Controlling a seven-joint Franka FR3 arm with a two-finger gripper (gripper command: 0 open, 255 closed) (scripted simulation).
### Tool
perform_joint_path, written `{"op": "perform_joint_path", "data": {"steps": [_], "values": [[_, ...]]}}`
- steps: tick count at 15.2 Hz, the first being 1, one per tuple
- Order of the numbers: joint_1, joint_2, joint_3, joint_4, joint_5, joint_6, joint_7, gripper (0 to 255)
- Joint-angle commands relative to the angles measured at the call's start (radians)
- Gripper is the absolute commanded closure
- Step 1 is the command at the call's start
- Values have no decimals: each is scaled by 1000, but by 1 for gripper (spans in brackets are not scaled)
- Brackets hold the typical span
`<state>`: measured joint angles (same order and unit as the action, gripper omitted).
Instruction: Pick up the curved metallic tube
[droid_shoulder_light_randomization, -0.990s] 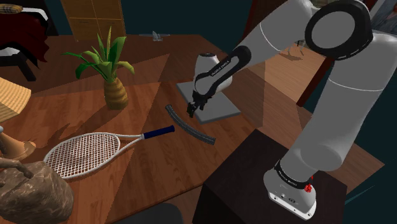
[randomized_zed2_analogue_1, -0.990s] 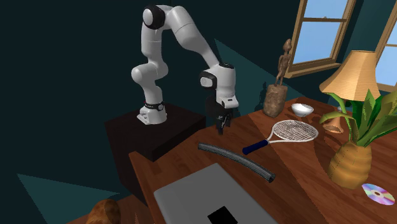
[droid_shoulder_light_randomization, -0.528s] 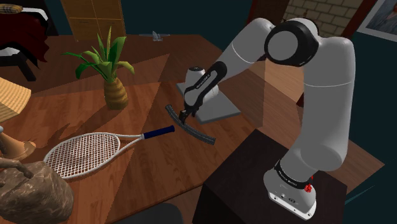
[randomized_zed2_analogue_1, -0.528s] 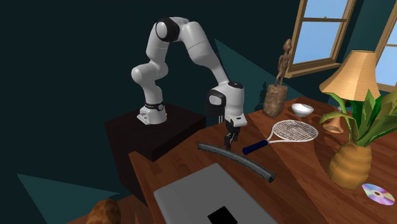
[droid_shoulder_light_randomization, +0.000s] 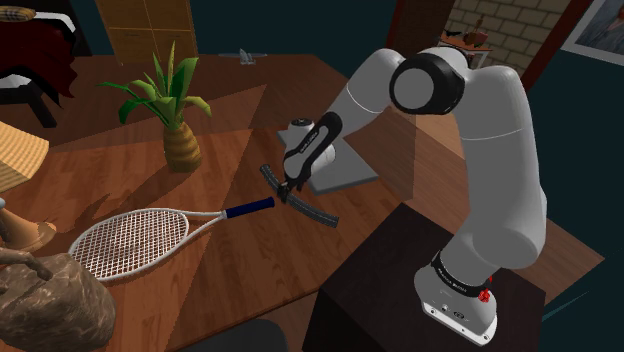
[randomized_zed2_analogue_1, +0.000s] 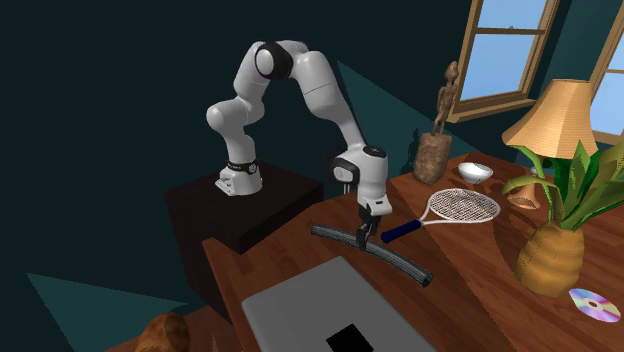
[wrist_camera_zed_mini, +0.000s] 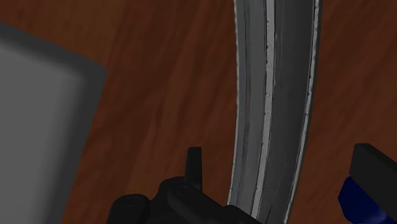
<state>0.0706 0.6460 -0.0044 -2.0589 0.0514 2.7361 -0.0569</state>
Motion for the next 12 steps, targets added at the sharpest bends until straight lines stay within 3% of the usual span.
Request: {"op": "perform_joint_path", "data": {"steps": [1, 3, 4, 12], "values": [[-2, 26, 1, 6, 1, 20, -2, 0], [-2, 34, 1, 9, 1, 25, -2, 0], [-3, 35, 1, 10, 1, 25, -4, 255], [-3, 37, 1, 13, 1, 24, -3, 255]]}}
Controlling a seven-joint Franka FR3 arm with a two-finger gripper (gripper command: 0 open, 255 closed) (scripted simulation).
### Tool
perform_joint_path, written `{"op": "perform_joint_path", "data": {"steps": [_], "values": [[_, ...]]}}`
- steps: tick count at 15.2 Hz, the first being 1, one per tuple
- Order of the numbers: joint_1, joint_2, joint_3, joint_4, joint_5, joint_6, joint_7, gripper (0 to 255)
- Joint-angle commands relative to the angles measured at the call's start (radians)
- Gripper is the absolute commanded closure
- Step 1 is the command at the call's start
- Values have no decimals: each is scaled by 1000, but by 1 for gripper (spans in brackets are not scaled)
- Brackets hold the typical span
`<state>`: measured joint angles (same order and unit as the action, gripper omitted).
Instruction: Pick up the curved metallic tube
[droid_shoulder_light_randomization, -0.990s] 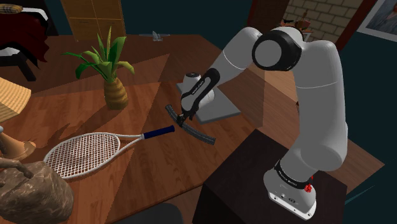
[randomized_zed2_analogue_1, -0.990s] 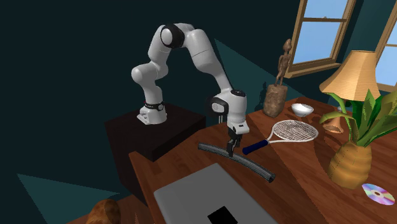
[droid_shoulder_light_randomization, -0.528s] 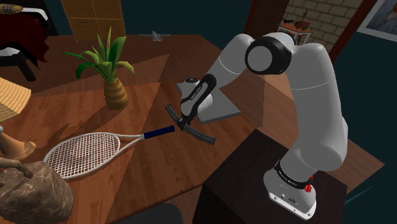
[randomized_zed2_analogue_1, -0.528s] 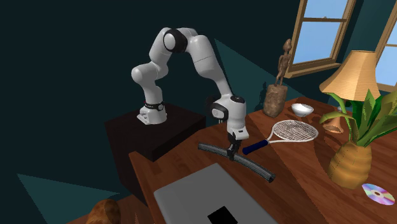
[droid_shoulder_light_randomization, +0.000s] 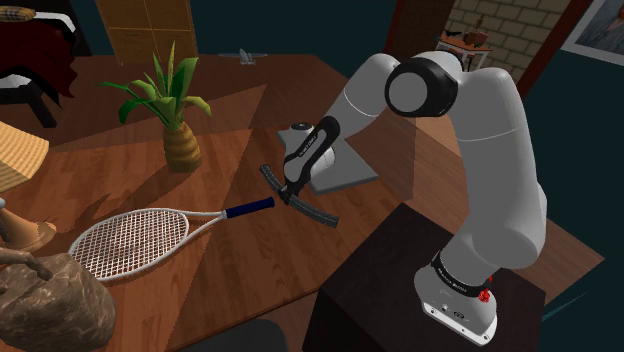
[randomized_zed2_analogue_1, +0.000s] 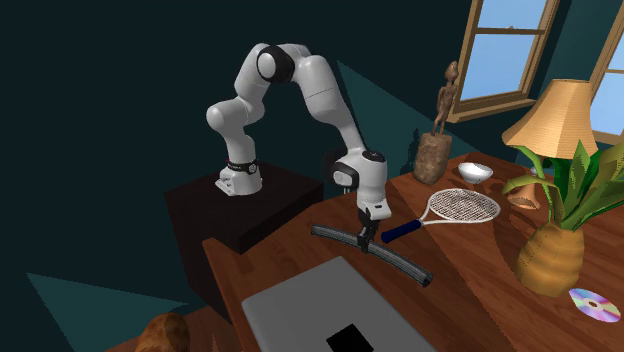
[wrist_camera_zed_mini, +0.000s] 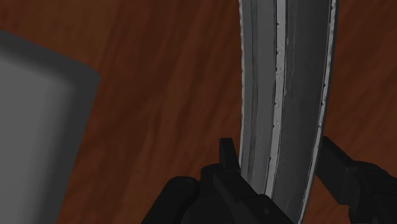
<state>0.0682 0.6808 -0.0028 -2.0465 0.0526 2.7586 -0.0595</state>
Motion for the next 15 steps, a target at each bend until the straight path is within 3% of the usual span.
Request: {"op": "perform_joint_path", "data": {"steps": [1, 15], "values": [[0, -1, 0, -3, 0, 3, 0, 255], [6, -176, -7, -54, -6, -122, 7, 255]]}}
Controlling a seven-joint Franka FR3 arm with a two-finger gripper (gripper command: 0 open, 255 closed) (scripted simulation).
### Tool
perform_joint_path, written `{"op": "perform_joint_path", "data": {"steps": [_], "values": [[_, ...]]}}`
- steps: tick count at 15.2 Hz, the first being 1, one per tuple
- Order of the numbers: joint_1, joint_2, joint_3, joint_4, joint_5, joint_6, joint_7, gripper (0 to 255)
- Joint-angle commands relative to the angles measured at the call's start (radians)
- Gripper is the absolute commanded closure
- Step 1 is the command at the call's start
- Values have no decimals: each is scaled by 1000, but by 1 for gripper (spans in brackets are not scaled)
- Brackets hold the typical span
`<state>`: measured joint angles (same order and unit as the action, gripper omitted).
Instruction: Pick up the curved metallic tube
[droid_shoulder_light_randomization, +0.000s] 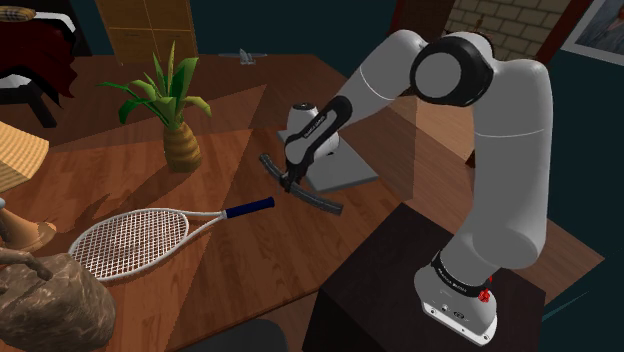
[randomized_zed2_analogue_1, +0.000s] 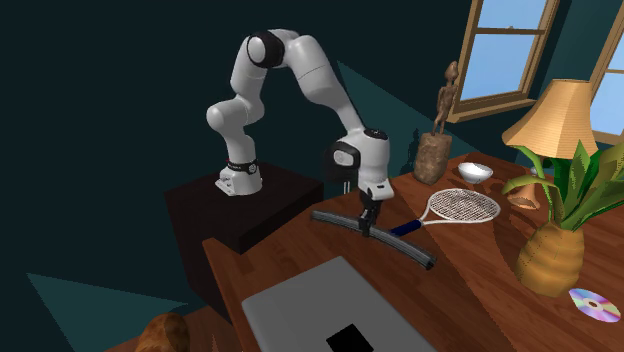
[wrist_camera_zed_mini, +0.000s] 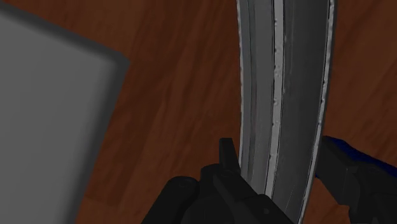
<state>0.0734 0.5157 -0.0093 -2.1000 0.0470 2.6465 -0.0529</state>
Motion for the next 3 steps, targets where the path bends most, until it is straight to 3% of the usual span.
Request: {"op": "perform_joint_path", "data": {"steps": [1, 3], "values": [[1, -23, -1, -3, -1, -20, 1, 255], [1, -25, -1, -3, -1, -21, 2, 255]]}}
